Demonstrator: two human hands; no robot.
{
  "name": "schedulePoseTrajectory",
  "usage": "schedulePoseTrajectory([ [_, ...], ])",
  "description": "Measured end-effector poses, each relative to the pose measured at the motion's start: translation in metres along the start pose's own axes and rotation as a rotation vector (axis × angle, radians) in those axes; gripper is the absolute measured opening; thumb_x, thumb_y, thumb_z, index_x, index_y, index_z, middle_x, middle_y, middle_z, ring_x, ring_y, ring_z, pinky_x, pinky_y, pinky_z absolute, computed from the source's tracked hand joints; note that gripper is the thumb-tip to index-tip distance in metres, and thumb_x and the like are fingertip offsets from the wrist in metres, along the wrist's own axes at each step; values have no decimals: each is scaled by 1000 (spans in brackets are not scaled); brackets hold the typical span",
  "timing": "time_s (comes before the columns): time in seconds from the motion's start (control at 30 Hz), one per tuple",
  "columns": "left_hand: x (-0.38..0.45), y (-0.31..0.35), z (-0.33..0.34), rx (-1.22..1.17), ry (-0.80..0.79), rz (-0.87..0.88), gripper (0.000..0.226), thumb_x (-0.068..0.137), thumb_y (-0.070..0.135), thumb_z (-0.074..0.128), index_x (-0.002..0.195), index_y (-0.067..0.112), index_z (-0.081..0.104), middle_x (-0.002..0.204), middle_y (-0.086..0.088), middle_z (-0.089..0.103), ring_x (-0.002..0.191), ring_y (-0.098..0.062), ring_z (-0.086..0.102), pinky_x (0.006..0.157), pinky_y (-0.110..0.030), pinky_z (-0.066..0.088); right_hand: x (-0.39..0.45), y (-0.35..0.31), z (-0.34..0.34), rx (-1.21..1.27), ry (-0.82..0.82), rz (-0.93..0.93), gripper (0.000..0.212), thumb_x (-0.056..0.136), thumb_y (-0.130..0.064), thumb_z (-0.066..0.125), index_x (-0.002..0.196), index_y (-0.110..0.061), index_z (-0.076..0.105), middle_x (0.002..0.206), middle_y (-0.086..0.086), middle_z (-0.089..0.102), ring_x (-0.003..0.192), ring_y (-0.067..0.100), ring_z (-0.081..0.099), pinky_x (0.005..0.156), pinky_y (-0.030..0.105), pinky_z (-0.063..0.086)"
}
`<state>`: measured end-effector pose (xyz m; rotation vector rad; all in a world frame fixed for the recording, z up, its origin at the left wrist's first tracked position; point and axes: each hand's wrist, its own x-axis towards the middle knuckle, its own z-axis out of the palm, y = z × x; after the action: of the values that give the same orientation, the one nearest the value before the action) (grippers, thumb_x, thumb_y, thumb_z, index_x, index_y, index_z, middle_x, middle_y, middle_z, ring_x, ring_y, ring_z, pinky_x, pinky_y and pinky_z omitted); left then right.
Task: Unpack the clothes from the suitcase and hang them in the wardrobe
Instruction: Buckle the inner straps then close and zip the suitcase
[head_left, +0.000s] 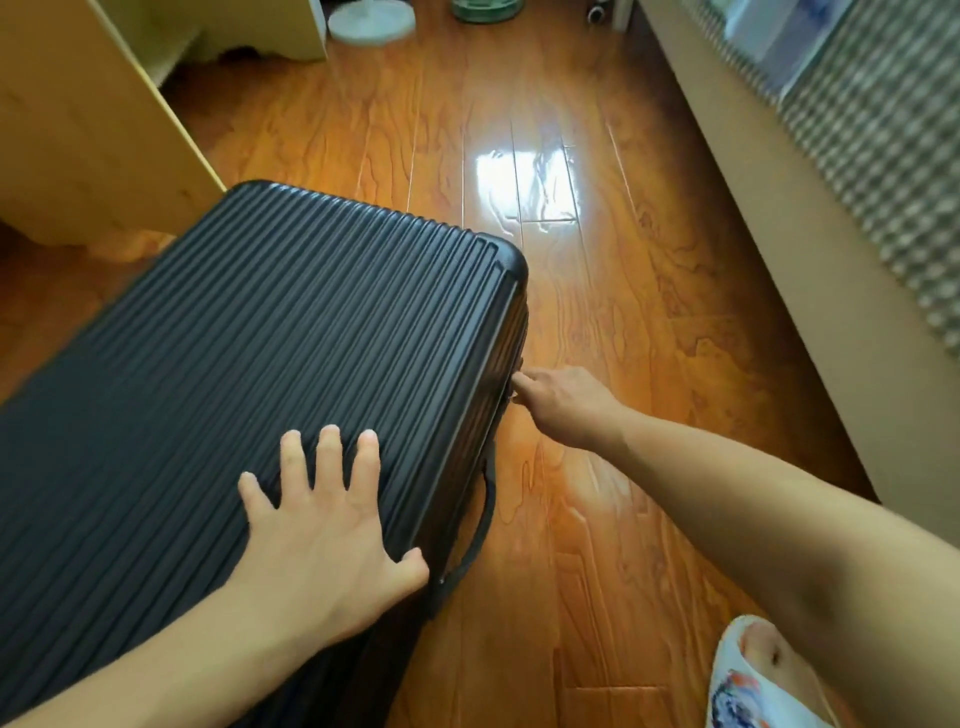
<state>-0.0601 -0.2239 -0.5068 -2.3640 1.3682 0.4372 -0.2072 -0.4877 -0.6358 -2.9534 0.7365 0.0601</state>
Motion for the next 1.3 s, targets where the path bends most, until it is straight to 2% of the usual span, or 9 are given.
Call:
schedulePoseTrajectory([
  [0.2, 6, 12, -10, 55, 46, -42, 116, 74, 79, 39, 158, 16, -12, 161, -16, -4, 150, -47, -6, 112, -71, 25, 23, 22, -5, 112, -162, -15, 19, 101, -24, 44, 114, -25, 57, 103, -3, 67, 83, 21, 65, 63, 33, 51],
  [0.33, 24, 11, 6, 36, 215, 102, 125, 56, 88, 56, 160, 25, 27, 163, -21, 27, 145, -54, 26, 93, -83, 32, 46, 65, -30, 139, -382, 154, 33, 105, -41, 41, 118, -17, 60, 108, 6, 65, 100, 25, 64, 83, 35, 51],
  [0.47, 34, 18, 15, 69, 278, 123, 129, 53, 78, 71, 161, 26, 24, 162, -20, 30, 141, -56, 32, 88, -83, 39, 94, 80, -72, 954, -215, 462, 60, 104, -55, 31, 146, -14, 43, 138, 8, 52, 124, 26, 53, 104, 42, 46],
  [0.6, 35, 7, 6, 116, 300, 162, 115, 65, 77, 56, 162, 27, 20, 164, -15, 29, 139, -55, 37, 84, -77, 47, 136, 49, -78, 1427, -204, 457, 65, 92, -75, 36, 127, -27, 62, 132, -4, 61, 125, 15, 52, 111, 41, 33],
  [0.8, 31, -18, -8, 265, 270, 328, 120, 59, 67, 73, 161, 31, 22, 163, -18, 29, 138, -56, 38, 89, -70, 50, 121, 62, -91, 1117, -220, 249, 35, 100, -51, 39, 103, -29, 66, 115, -3, 62, 112, 14, 53, 101, 40, 33],
  [1.0, 15, -70, -19, 148, 318, 591, 97, 67, 51, 68, 156, 34, 37, 151, -1, 47, 139, -34, 44, 114, -56, 27, 44, 58, -91, 1012, -153, 272, 61, 102, -50, 42, 65, -9, 69, 66, 3, 69, 68, 17, 63, 79, 37, 50],
  [1.07, 31, -72, -44, -122, 460, 519, 68, 87, 47, 56, 150, 25, 48, 136, 7, 51, 126, -19, 53, 113, -43, 33, 8, 39, -80, 1083, -350, 155, 65, 103, -50, 40, 60, -10, 66, 60, 6, 65, 60, 16, 58, 75, 39, 50],
  [1.2, 105, -32, -98, -375, 541, 93, 49, 100, 47, 47, 143, 26, 55, 133, 7, 46, 123, -14, 44, 105, -34, 40, -13, 31, -72, 1136, -1302, -128, 52, 105, -44, 40, 97, -4, 72, 92, 12, 72, 92, 22, 68, 94, 35, 52],
  [1.3, 150, -12, -109, -449, 302, -35, 54, 103, 51, 42, 151, 26, 44, 152, 0, 38, 143, -23, 33, 119, -40, 29, 18, 66, -74, 1003, -961, 145, 37, 104, -36, 49, 107, -7, 72, 99, 9, 76, 101, 25, 71, 89, 35, 55],
])
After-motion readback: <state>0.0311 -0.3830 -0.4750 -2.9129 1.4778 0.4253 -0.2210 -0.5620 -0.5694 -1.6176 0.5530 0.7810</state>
